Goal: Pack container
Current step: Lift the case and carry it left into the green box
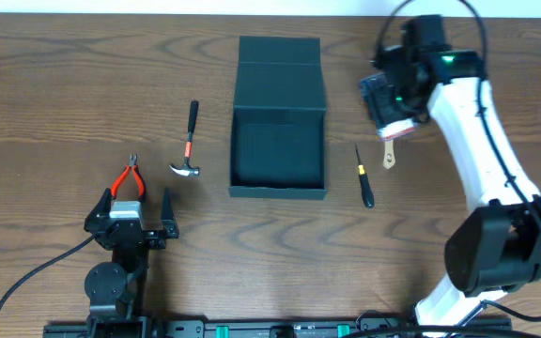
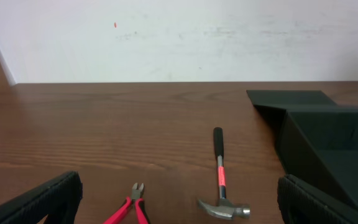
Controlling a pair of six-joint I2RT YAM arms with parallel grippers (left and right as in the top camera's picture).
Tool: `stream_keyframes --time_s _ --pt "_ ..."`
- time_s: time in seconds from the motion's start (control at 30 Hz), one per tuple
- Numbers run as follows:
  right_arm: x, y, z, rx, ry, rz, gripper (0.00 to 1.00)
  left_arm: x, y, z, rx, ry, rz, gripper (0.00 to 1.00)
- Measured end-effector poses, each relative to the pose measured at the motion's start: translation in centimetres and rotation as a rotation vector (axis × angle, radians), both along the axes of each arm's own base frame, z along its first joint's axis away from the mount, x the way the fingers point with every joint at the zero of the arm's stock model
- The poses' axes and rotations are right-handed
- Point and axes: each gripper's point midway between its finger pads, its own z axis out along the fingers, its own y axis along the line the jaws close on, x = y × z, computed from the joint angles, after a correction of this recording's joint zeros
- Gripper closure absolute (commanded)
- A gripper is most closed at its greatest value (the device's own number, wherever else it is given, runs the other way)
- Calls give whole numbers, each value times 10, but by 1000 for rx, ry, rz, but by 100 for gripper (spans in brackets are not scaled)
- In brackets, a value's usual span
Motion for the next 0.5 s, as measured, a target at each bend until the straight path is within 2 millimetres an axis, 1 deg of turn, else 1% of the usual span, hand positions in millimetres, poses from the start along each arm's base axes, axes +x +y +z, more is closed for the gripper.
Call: stream_keyframes --time_s 0.23,0.3,0.37,0.5 --pt "-12 78 6 9 -30 179 53 0 0 0 0 0 0 2" --pt "-18 100 7 15 -38 225 53 0 0 0 0 0 0 2" --pt "-24 120 8 24 -46 261 55 0 0 0 0 0 0 1" --pt "-36 153 10 46 -58 304 56 0 0 0 0 0 0 1"
